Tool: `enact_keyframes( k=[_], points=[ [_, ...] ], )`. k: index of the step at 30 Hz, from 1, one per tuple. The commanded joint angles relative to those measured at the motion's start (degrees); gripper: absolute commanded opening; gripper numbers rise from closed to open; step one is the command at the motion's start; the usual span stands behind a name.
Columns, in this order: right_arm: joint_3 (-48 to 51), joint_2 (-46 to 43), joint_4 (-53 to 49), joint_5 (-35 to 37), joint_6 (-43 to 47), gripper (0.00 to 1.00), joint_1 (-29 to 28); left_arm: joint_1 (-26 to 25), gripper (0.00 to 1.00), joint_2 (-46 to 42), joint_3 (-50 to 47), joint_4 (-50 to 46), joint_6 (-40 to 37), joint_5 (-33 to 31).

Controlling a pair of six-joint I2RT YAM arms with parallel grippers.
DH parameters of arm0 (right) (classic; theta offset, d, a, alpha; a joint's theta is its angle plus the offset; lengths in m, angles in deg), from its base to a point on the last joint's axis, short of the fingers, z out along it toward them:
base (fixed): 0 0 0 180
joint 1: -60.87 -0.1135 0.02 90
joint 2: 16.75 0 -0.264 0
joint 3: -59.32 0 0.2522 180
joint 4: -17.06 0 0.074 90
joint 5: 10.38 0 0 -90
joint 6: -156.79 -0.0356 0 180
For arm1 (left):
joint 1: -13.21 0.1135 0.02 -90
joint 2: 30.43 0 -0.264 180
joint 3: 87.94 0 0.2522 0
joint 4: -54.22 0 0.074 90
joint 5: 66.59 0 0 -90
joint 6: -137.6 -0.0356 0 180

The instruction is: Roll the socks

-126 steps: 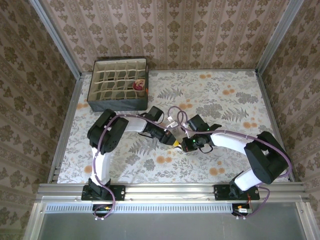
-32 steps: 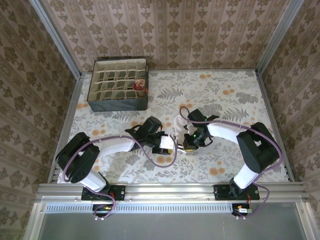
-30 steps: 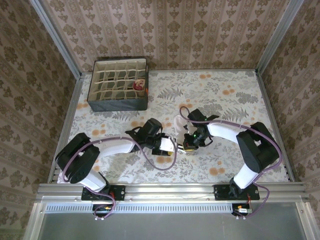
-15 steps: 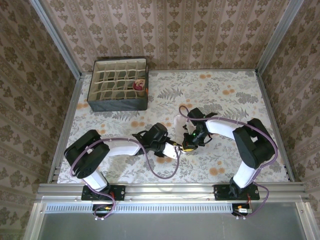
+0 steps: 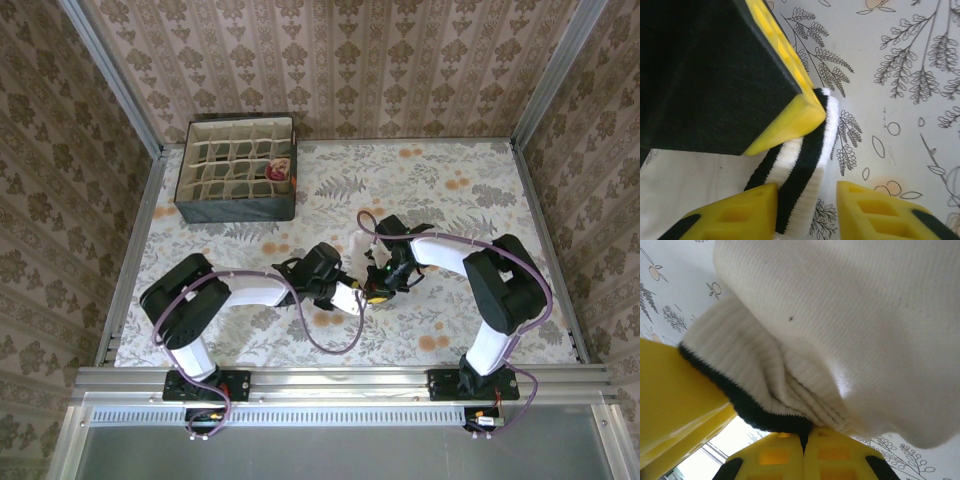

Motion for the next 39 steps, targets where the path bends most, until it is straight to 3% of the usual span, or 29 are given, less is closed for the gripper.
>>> enact_keyframes(
  k=[1, 7, 11, 15, 18, 23, 27, 31, 35, 39],
  points=[
    [3.27, 5.18, -4.89, 6.78, 2.39, 0.00, -0.95, -0.18, 0.39, 3.07, 2.95, -4.07, -1.55, 1.24],
    [2.51, 3.45, -5.74, 1.30, 4.65, 0.00, 0.26, -0.16, 0.39, 7.17, 7.96, -12.81, -0.46, 2.26],
    [2.60, 2.03, -4.45, -3.96, 4.98, 0.03, 1.83, -0.08, 0.28, 8.72, 10.69, -18.54, 0.36, 3.61],
    [3.05, -1.01, -3.50, -4.07, 4.27, 0.19, 3.83, 0.07, 0.12, 10.45, 14.85, -26.27, 3.55, 3.76],
    [5.21, -6.07, -0.22, -2.17, 1.71, 0.34, 5.62, 0.82, 0.07, 11.33, 17.04, -31.24, 5.72, 5.89],
    [11.04, -14.64, 8.99, -0.59, -3.15, 0.32, 7.57, 2.50, 0.02, 13.22, 21.28, -39.61, 9.89, 12.86],
    [14.81, -18.35, 15.63, -0.74, -5.66, 0.16, 7.58, 4.46, 0.03, 15.89, 26.25, -45.75, 16.52, 18.15],
    [17.76, -19.61, 22.90, -3.03, -8.23, 0.10, 7.58, 6.11, 0.04, 18.77, 30.82, -49.86, 23.54, 21.87],
    [20.63, -22.53, 28.98, -4.24, -9.99, 0.10, 7.48, 7.42, 0.05, 20.79, 33.74, -52.06, 28.72, 24.18],
    [23.69, -24.15, 34.41, -5.75, -11.15, 0.27, 7.41, 8.07, 0.05, 22.49, 35.52, -52.67, 31.80, 27.31]
  ],
)
